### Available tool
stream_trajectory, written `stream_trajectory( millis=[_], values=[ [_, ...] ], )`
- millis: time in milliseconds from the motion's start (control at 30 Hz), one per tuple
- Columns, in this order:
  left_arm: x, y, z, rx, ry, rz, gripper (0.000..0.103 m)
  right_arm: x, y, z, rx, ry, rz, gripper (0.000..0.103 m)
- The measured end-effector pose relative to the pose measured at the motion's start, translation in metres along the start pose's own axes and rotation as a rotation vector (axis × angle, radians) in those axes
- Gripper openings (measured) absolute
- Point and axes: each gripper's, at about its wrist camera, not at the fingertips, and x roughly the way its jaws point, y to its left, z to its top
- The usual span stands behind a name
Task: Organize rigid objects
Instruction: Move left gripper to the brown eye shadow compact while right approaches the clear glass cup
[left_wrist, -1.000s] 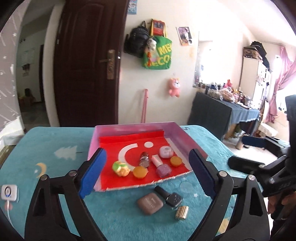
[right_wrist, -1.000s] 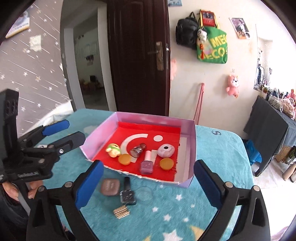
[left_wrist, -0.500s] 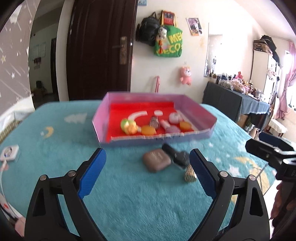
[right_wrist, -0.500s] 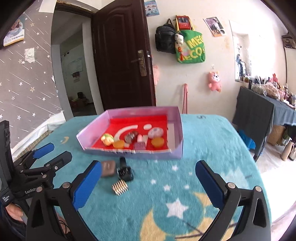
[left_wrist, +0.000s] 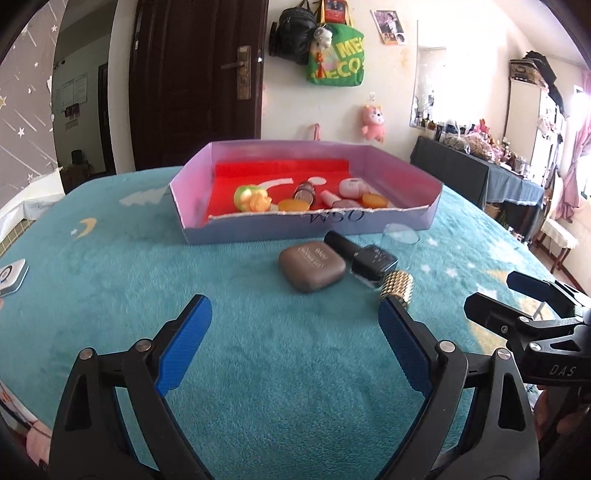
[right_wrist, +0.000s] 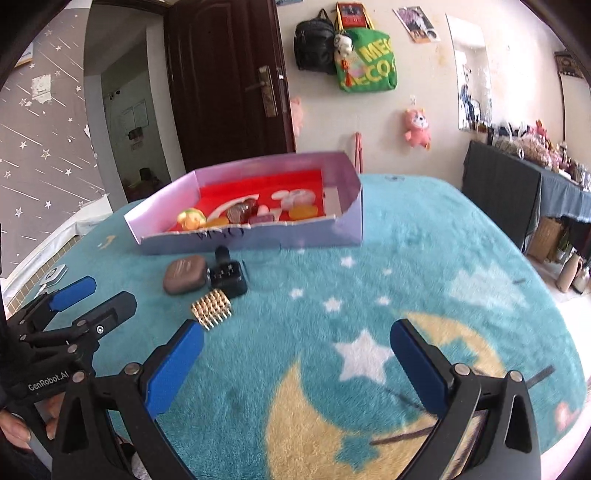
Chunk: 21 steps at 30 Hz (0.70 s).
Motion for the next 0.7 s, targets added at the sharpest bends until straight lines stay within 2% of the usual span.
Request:
stream_trajectory(
  millis=[700],
  values=[
    [0.012,0.007,-0.01,-0.006,0.043,0.01,0.092,0.021,0.005,-0.019,-0.013,0.046,-0.025,0.103]
  ],
)
